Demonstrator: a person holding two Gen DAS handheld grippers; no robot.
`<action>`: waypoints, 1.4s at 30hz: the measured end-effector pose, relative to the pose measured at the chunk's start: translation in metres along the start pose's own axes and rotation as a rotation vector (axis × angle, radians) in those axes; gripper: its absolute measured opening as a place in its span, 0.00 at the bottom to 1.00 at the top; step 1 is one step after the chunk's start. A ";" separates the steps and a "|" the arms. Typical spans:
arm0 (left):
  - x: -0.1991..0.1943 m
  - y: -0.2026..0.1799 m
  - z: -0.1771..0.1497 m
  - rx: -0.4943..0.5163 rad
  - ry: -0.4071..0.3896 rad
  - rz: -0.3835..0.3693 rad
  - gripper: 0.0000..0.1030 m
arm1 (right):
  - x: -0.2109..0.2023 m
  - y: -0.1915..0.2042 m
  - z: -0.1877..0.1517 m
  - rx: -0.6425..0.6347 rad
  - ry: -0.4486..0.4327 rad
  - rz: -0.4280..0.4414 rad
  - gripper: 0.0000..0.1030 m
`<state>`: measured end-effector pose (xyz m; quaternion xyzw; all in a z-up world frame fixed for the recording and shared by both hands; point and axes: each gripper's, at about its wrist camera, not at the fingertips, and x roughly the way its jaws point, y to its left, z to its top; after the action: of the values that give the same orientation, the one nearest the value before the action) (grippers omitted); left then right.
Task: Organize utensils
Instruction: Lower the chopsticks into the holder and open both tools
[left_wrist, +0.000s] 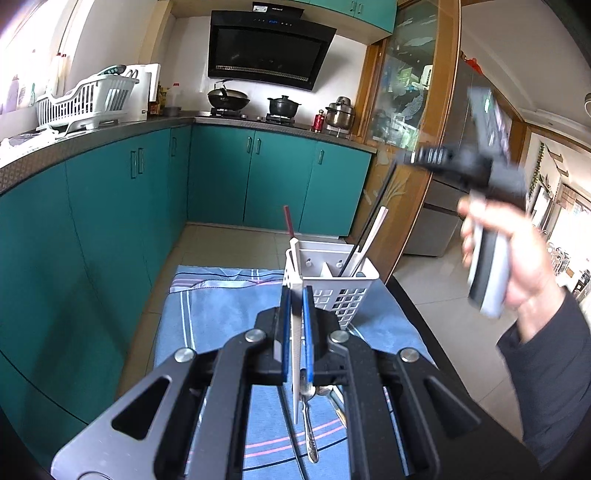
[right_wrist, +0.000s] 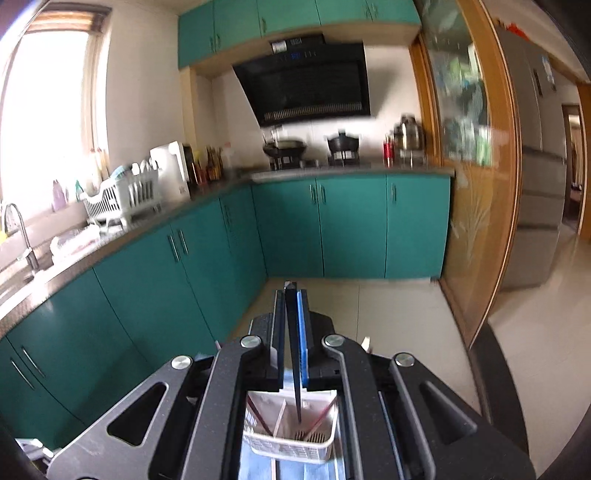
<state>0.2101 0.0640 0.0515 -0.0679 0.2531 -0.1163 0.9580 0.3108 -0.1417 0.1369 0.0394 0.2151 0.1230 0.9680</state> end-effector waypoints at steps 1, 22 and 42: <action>0.000 0.001 -0.001 -0.002 0.001 0.002 0.06 | 0.008 -0.005 -0.010 0.015 0.020 -0.001 0.06; 0.015 -0.025 -0.007 0.037 0.000 0.033 0.06 | -0.086 -0.038 -0.225 0.107 -0.115 -0.013 0.75; 0.040 -0.084 0.177 0.040 -0.129 0.073 0.06 | -0.060 -0.068 -0.237 0.094 0.064 -0.022 0.76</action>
<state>0.3162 -0.0148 0.2011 -0.0468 0.1906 -0.0818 0.9771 0.1720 -0.2170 -0.0614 0.0784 0.2517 0.1033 0.9591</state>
